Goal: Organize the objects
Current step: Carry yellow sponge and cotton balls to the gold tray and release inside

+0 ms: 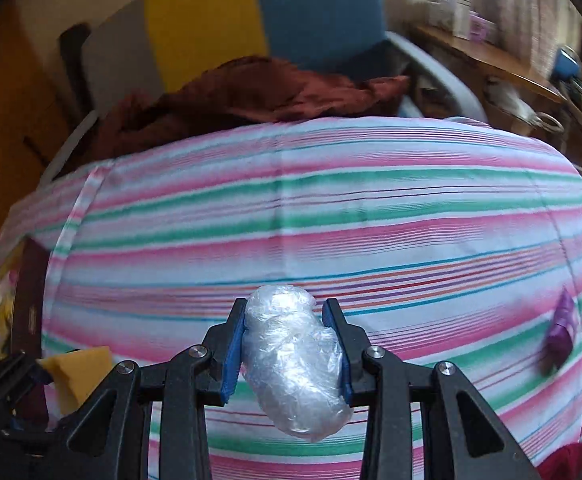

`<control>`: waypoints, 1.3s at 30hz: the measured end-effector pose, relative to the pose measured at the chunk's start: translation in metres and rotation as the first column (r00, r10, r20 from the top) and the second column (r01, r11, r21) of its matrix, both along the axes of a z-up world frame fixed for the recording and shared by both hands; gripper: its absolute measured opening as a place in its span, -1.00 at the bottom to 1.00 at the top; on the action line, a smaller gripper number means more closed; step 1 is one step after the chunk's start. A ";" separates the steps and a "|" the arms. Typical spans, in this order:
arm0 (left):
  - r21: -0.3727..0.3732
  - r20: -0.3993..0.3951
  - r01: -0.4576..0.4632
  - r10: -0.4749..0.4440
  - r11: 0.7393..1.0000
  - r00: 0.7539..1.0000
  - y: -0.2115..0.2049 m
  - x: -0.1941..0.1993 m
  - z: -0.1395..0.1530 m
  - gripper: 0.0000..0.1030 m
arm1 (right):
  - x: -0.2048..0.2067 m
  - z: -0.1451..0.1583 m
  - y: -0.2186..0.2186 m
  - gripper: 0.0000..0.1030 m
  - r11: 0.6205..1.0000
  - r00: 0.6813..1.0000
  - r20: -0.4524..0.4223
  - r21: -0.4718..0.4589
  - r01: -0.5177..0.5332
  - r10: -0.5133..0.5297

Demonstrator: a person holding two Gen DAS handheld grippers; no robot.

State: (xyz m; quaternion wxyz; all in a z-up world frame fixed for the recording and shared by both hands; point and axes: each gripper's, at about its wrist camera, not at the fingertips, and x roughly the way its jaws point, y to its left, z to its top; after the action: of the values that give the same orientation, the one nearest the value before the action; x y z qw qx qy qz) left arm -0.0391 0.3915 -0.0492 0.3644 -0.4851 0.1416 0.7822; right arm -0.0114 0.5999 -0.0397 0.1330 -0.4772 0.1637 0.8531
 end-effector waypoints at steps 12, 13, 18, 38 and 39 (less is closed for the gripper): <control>-0.002 -0.109 -0.075 0.075 0.997 0.991 -0.031 0.017 -0.012 0.10 | -0.015 -0.020 -0.045 -0.28 0.991 0.992 0.037 0.036 -0.125 0.124; 0.000 -0.113 -0.073 0.073 0.997 0.991 -0.031 0.017 -0.013 0.10 | -0.015 -0.020 -0.045 -0.28 0.992 0.992 0.037 0.035 -0.125 0.123; 0.016 -0.091 -0.086 0.087 0.996 0.992 -0.032 0.013 -0.015 0.10 | -0.018 -0.028 -0.044 -0.28 0.991 0.990 0.058 0.033 -0.129 0.127; 0.026 -0.111 -0.086 0.089 0.996 0.990 -0.029 0.013 -0.019 0.11 | -0.022 -0.034 -0.055 -0.28 0.983 0.982 0.087 0.055 -0.175 0.169; 0.025 -0.114 -0.086 0.088 0.996 0.990 -0.029 0.014 -0.019 0.11 | -0.021 -0.034 -0.056 -0.28 0.983 0.982 0.087 0.058 -0.175 0.169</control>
State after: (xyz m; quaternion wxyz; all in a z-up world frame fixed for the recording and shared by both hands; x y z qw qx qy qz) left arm -0.0252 0.3629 -0.0682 0.3260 -0.4411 0.1333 0.8255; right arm -0.0328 0.5442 -0.0738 0.0808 -0.5196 0.0883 0.8460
